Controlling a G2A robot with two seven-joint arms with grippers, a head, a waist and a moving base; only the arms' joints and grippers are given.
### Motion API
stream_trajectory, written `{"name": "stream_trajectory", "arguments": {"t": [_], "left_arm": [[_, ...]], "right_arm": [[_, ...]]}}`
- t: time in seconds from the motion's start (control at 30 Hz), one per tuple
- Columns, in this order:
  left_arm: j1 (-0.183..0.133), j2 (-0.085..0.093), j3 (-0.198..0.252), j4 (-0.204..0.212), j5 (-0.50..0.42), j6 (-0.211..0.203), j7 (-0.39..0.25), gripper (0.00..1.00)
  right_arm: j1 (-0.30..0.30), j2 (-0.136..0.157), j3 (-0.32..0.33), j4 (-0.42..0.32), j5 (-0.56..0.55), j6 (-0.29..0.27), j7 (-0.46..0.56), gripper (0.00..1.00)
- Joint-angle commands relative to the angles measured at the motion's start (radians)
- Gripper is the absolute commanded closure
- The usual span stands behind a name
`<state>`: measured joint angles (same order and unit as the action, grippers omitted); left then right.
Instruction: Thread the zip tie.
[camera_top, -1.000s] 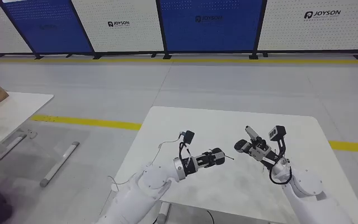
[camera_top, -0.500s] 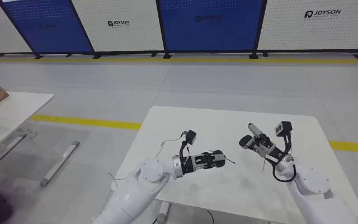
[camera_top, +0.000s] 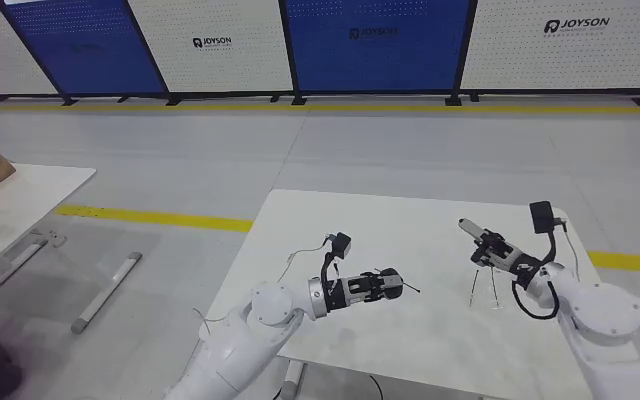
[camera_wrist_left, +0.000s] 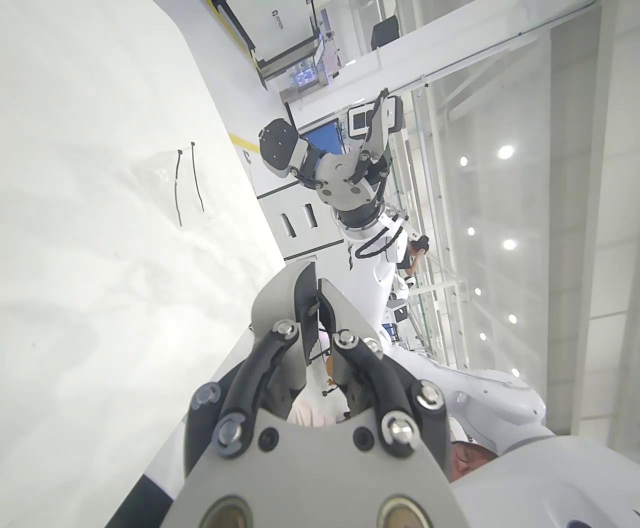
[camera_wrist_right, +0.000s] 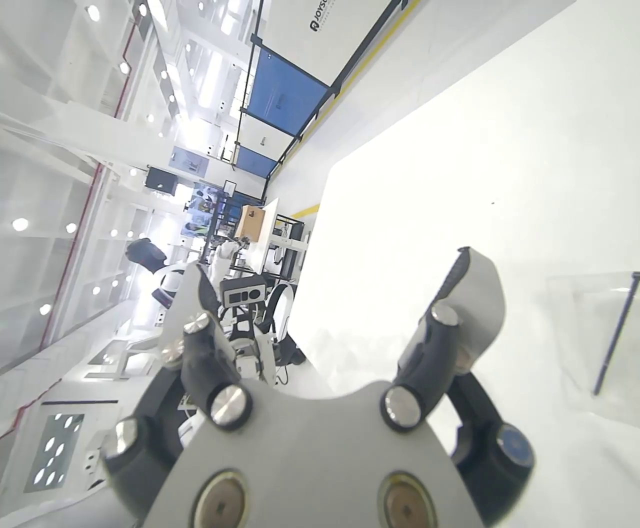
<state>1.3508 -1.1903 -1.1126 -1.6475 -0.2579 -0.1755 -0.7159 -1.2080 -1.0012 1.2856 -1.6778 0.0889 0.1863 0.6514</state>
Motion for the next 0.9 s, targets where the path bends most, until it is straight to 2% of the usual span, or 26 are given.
{"name": "stream_trajectory", "arguments": {"t": [0.0, 0.2, 0.3, 0.37, 0.47, 0.5, 0.57, 0.7, 0.8, 0.87], "left_arm": [[0.000, 0.000, 0.000, 0.000, 0.000, 0.000, 0.000, 1.00], [0.000, 0.000, 0.000, 0.000, 0.000, 0.000, 0.000, 1.00], [0.000, 0.000, 0.000, 0.000, 0.000, 0.000, 0.000, 1.00], [0.000, 0.000, 0.000, 0.000, 0.000, 0.000, 0.000, 1.00], [0.000, 0.000, 0.000, 0.000, 0.000, 0.000, 0.000, 1.00], [0.000, 0.000, 0.000, 0.000, 0.000, 0.000, 0.000, 1.00], [0.000, 0.000, 0.000, 0.000, 0.000, 0.000, 0.000, 1.00], [0.000, 0.000, 0.000, 0.000, 0.000, 0.000, 0.000, 1.00], [0.000, 0.000, 0.000, 0.000, 0.000, 0.000, 0.000, 1.00], [0.000, 0.000, 0.000, 0.000, 0.000, 0.000, 0.000, 1.00]], "right_arm": [[0.000, 0.000, 0.000, 0.000, 0.000, 0.000, 0.000, 0.00], [-0.001, 0.000, -0.001, -0.001, -0.003, -0.003, -0.001, 0.00], [-0.002, 0.004, 0.002, -0.020, -0.069, -0.013, 0.004, 0.00], [0.015, 0.013, 0.012, -0.038, -0.155, 0.020, 0.062, 0.00], [0.059, 0.033, 0.010, -0.078, -0.379, 0.115, 0.197, 0.00], [0.071, 0.037, 0.004, -0.084, -0.423, 0.138, 0.231, 0.00], [0.101, 0.042, -0.018, -0.087, -0.503, 0.153, 0.311, 0.00], [0.177, 0.035, -0.092, -0.004, -0.569, 0.137, 0.380, 0.00], [0.247, 0.017, -0.193, 0.092, -0.643, 0.100, 0.371, 0.00], [0.281, 0.003, -0.229, 0.142, -0.624, 0.078, 0.349, 0.00]]}}
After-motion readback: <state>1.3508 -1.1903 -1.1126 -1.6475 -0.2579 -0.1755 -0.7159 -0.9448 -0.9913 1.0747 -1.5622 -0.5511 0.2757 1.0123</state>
